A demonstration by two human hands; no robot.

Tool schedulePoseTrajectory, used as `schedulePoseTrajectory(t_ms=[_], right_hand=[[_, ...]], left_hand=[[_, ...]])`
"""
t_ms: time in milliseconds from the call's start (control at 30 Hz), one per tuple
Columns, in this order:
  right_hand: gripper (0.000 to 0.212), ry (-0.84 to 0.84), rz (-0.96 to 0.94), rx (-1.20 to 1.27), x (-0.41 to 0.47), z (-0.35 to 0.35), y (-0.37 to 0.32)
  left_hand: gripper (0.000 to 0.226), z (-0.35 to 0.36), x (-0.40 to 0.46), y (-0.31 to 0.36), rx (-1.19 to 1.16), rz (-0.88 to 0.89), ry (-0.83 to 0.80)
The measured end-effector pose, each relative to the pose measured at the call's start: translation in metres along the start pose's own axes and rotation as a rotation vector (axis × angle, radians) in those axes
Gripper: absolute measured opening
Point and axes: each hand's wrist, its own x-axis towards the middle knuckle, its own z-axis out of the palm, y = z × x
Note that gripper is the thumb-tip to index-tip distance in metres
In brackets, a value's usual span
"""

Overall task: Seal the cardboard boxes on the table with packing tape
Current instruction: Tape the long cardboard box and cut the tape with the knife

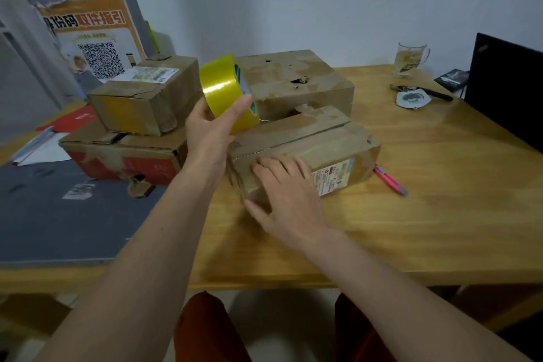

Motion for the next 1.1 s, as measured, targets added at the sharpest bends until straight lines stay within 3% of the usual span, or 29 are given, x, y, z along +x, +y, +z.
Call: schedulePoseTrajectory(t_ms=[67,133,267,400,500,633,700,767,833,933,1000,1100], right_hand=[[0.042,0.05,-0.07,0.1,-0.006,-0.002,0.015],[0.038,0.087,-0.106,0.128,-0.01,-0.002,0.024],[0.059,0.093,0.042,-0.028,0.002,0.007,0.003],[0.032,0.159,0.042,-0.029,0.006,0.012,-0.004],[0.019,0.156,-0.069,0.104,-0.004,0.002,0.008],[0.018,0.154,-0.222,0.409,-0.031,-0.024,0.044],[0.023,0.224,-0.152,0.593,-0.038,-0.036,0.06],[0.029,0.269,0.009,0.611,-0.036,-0.04,0.067],[0.031,0.202,0.247,0.545,-0.032,-0.035,0.069],[0.068,0.033,0.515,0.724,-0.029,-0.027,0.073],[0.079,0.023,0.551,0.868,-0.029,-0.024,0.077],[0.074,0.013,0.513,1.056,-0.029,-0.02,0.092]], left_hand=[[0.025,-0.006,0.004,0.01,0.012,0.026,0.011],[0.024,-0.01,0.007,0.018,0.027,0.04,0.015],[0.022,-0.014,0.009,0.024,0.018,0.03,0.05],[0.026,-0.022,0.009,0.023,0.03,0.016,0.066],[0.034,-0.033,0.009,0.022,0.029,0.009,0.06],[0.053,-0.04,0.013,0.022,-0.053,-0.061,0.027],[0.04,-0.039,0.014,0.016,-0.098,-0.108,0.003],[0.03,-0.032,0.013,0.007,-0.13,-0.153,-0.006],[0.032,-0.024,0.011,-0.002,-0.159,-0.19,-0.006],[0.038,-0.016,0.01,-0.012,-0.192,-0.219,0.009],[0.039,-0.013,0.008,-0.018,-0.196,-0.233,0.023],[0.038,-0.008,0.001,-0.024,-0.187,-0.249,0.075]])
